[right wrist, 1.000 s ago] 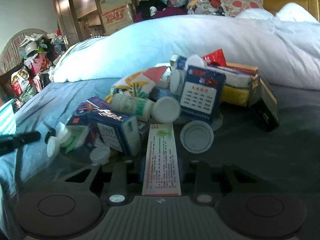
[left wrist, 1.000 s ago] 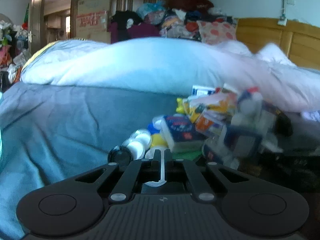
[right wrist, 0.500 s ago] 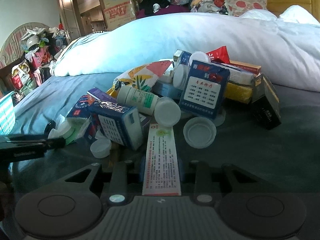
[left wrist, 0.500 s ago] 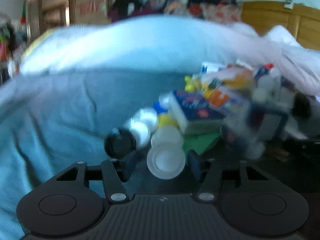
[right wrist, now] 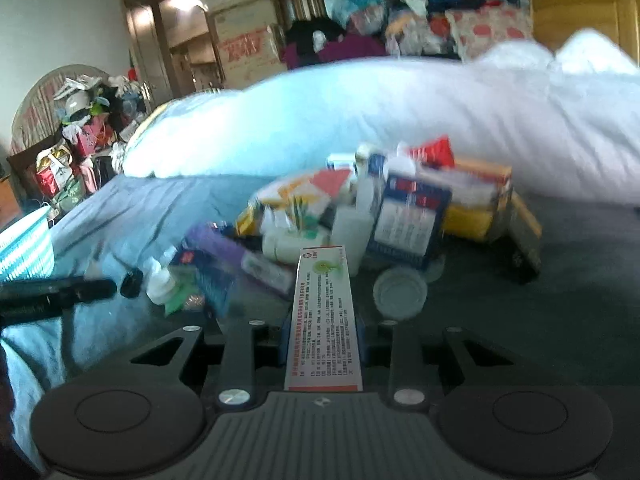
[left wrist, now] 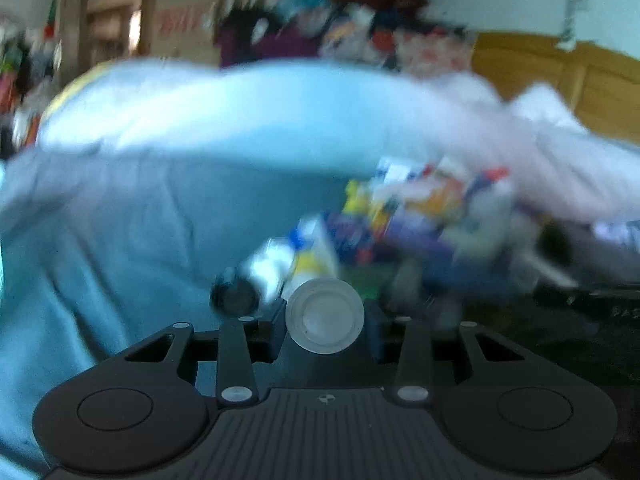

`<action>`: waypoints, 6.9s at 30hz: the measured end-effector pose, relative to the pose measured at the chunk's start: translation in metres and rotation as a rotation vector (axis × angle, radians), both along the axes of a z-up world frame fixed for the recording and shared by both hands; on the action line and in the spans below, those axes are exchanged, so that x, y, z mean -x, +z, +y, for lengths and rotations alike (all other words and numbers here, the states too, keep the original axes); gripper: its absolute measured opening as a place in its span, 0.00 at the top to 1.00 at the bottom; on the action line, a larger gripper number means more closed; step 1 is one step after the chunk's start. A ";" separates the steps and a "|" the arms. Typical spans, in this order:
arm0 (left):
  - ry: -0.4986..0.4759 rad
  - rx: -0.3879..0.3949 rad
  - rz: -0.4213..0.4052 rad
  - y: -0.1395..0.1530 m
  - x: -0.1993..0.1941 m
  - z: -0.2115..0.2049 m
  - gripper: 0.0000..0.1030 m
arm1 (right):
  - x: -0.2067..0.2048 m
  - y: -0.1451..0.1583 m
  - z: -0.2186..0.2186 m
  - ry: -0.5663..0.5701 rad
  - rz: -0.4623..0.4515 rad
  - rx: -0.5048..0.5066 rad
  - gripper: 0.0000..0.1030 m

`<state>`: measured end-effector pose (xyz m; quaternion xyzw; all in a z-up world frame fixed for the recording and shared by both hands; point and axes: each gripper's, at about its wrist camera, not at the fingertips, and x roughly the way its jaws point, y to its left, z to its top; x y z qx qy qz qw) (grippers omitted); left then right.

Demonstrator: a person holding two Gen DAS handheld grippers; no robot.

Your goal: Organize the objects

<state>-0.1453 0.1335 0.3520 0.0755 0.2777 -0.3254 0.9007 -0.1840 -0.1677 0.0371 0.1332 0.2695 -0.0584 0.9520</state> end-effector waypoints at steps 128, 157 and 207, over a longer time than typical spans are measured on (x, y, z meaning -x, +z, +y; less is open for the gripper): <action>0.066 -0.091 0.099 -0.062 -0.070 0.019 0.00 | -0.046 -0.034 -0.018 -0.043 0.135 0.164 0.00; 0.064 0.020 0.132 -0.061 -0.074 0.029 0.00 | -0.035 -0.031 -0.021 -0.040 0.130 0.164 0.00; 0.020 0.345 0.187 -0.064 -0.078 0.071 0.00 | -0.032 -0.028 -0.020 -0.036 0.129 0.164 0.00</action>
